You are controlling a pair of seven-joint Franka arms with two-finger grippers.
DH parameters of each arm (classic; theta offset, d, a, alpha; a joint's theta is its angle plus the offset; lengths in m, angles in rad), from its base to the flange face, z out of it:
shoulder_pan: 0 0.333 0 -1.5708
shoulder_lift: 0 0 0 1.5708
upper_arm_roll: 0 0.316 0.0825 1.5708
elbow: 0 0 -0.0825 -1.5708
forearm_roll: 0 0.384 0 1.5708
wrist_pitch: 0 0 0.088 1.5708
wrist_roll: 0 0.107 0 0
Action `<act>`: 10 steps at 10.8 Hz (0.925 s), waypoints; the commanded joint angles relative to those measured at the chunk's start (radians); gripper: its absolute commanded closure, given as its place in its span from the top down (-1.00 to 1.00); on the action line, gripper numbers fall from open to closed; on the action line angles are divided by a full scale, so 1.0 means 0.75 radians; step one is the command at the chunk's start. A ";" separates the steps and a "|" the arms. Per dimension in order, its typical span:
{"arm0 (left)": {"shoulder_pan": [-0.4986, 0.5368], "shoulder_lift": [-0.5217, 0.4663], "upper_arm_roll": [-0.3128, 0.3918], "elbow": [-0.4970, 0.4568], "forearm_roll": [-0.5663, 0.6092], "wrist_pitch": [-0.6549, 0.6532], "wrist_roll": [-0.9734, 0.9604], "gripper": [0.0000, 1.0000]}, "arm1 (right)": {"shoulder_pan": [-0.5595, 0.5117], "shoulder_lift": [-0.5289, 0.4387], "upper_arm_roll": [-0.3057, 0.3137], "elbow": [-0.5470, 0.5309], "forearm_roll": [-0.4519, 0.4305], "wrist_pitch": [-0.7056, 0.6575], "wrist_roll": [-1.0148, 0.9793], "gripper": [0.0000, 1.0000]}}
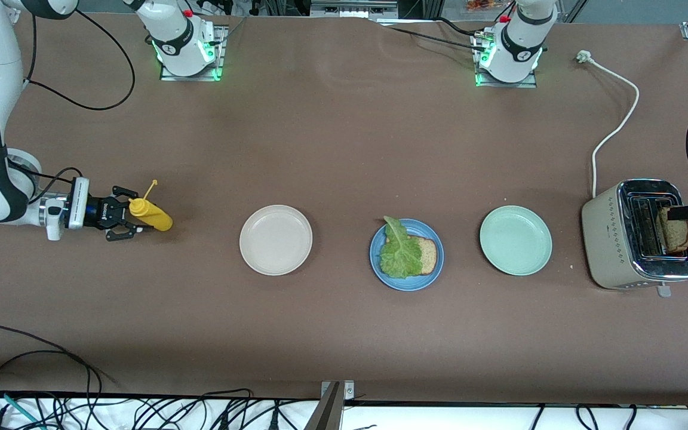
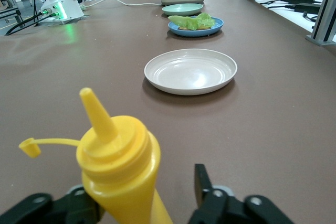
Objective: Make sandwich in blue plate with both arms
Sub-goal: 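Set down the mustard bottle while the left gripper reaches the toaster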
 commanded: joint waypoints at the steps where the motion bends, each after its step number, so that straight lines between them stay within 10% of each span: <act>1: 0.012 0.037 -0.012 0.030 0.038 0.009 0.071 0.28 | -0.005 0.013 -0.008 0.092 0.010 -0.040 0.079 0.98; 5: 0.008 0.033 -0.012 0.030 0.038 0.003 0.073 -1.00 | -0.005 -0.007 -0.102 0.156 -0.102 -0.042 0.201 0.99; 10: 0.007 -0.010 -0.026 0.053 0.012 -0.058 0.098 -1.00 | -0.001 -0.156 -0.133 0.434 -0.464 -0.160 0.751 0.99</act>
